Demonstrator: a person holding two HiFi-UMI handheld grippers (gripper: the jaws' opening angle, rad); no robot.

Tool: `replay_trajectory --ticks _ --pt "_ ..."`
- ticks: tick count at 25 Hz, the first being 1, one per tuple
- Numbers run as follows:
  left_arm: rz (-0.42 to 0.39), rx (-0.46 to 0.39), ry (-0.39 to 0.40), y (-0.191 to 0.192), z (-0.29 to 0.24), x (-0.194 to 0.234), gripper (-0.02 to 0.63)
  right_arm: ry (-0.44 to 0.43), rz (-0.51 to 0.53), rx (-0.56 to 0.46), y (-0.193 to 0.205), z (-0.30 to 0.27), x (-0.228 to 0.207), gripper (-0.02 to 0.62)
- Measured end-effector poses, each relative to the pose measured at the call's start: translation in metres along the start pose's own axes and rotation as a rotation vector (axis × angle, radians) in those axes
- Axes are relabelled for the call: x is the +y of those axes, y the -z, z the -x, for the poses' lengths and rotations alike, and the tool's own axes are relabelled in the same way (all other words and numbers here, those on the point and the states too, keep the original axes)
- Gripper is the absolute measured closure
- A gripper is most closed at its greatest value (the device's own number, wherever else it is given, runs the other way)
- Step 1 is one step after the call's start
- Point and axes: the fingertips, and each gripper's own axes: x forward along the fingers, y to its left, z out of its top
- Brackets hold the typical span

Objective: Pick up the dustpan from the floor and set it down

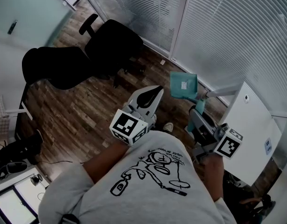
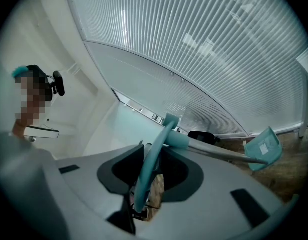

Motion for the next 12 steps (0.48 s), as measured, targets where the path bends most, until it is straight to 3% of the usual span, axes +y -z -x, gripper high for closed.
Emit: replay_trajectory --ticks 12 --pt "-0.006 0.007 -0.005 0.001 0.007 0.005 0.604 -0.002 -0.006 0.015 0.011 -0.012 -0.008 0.506"
